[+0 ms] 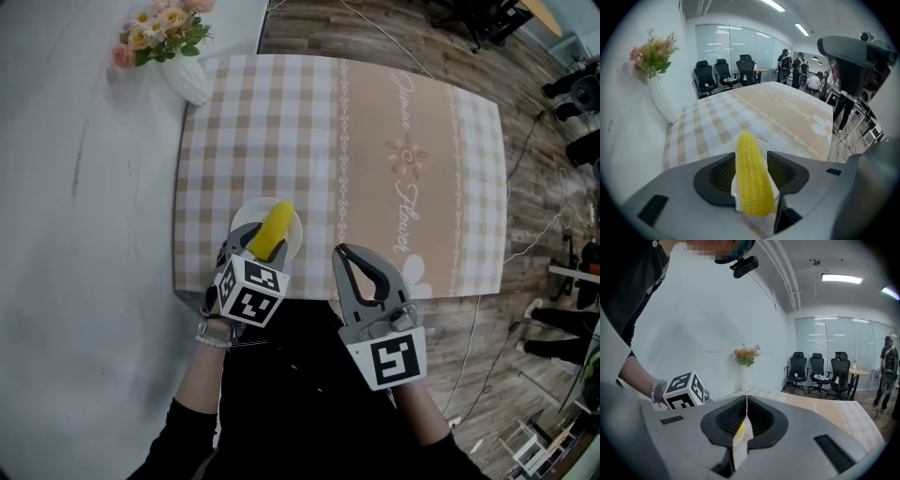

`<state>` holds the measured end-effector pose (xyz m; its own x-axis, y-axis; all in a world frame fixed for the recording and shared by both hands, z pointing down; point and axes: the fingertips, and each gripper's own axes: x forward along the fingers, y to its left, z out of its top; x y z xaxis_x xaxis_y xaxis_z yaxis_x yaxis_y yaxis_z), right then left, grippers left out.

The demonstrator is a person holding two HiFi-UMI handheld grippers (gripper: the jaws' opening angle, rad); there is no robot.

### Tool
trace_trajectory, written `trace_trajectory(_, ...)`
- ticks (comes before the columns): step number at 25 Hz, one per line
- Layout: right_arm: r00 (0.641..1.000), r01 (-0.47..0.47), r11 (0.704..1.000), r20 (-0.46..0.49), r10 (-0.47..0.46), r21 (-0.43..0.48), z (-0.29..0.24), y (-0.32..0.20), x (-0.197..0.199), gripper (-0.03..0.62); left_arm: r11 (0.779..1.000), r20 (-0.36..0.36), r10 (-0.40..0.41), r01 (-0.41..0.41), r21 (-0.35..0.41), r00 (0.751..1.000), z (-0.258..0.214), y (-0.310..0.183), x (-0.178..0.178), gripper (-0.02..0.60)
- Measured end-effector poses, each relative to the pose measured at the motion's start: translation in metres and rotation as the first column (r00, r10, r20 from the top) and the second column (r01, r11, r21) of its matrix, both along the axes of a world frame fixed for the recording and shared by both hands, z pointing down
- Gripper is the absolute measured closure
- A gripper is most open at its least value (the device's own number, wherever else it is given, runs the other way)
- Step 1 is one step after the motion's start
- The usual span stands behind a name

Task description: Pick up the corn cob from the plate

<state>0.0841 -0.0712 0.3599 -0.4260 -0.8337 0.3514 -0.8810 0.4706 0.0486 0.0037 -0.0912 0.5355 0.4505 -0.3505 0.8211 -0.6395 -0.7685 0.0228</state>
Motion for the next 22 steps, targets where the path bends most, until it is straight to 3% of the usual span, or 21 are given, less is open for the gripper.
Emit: trace_trajectory(22, 0.998, -0.062, 0.997, -0.001, 0.062, -0.034, 0.010, 0.003, 0.014, 0.551, 0.994, 0.060, -0.038, 0.044, -0.100, 0.997, 0.041, -0.004, 0.006, 0.331)
